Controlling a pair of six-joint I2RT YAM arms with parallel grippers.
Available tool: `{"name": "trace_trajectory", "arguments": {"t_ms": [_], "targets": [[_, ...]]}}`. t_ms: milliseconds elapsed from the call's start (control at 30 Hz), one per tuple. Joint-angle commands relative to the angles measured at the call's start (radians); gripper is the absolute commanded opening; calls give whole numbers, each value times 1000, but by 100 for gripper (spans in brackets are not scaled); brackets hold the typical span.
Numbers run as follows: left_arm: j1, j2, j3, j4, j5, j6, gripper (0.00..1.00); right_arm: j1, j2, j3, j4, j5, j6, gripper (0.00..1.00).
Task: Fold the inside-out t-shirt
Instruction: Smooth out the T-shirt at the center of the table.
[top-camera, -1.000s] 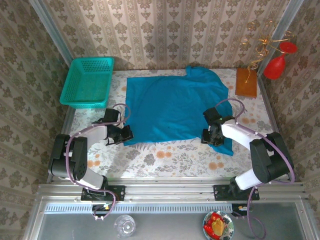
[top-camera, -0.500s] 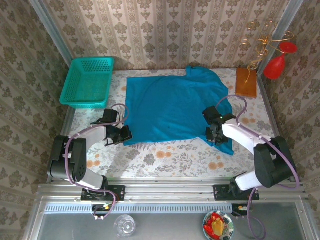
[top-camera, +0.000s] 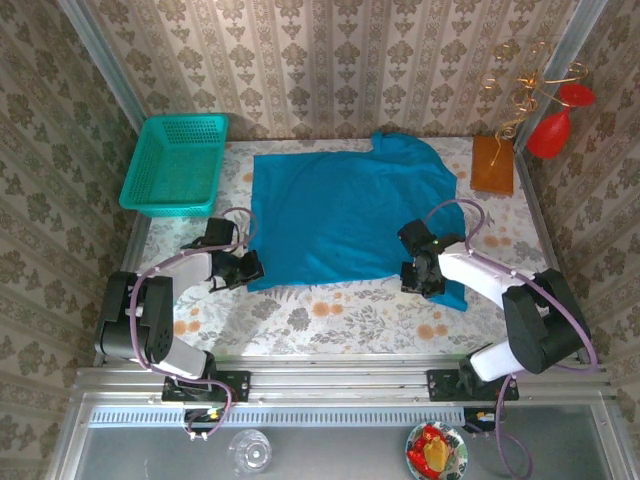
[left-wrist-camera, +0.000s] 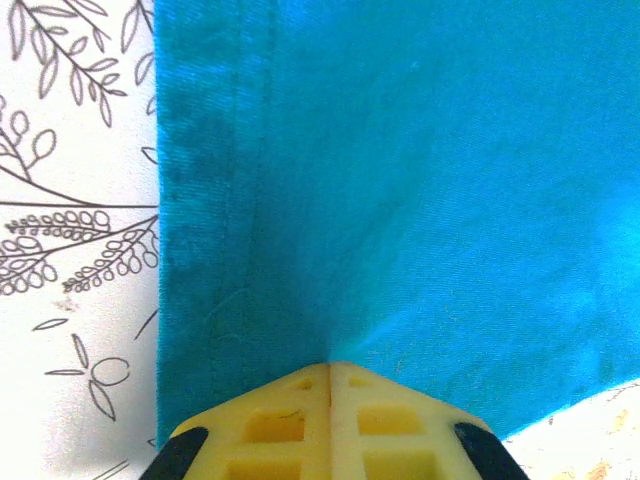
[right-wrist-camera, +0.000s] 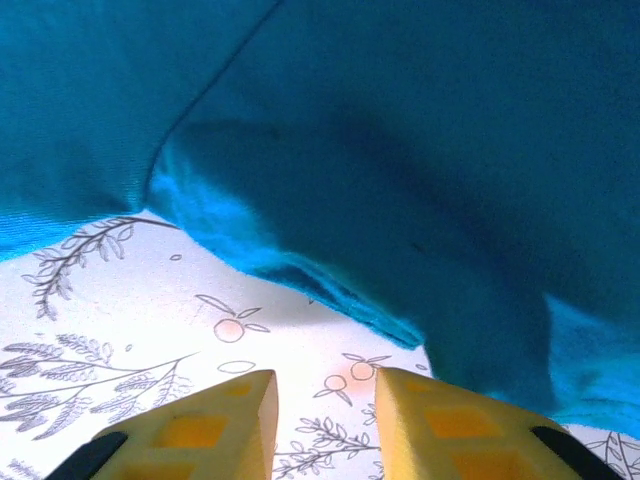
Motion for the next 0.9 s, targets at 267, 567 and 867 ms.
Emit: {"name": "trace_trajectory", "arguments": {"t_ms": [267,567,867], "targets": [[14,-25,-19,-14,2,8,8,-49,47,-16,61,1,7,39],[18,-32,-16,-22,1,11,8,-51,90,6,39,43,-14,36],[19,-32,-10,-26,3,9,8,-13,70,-23,57,-167,-18,43]]}}
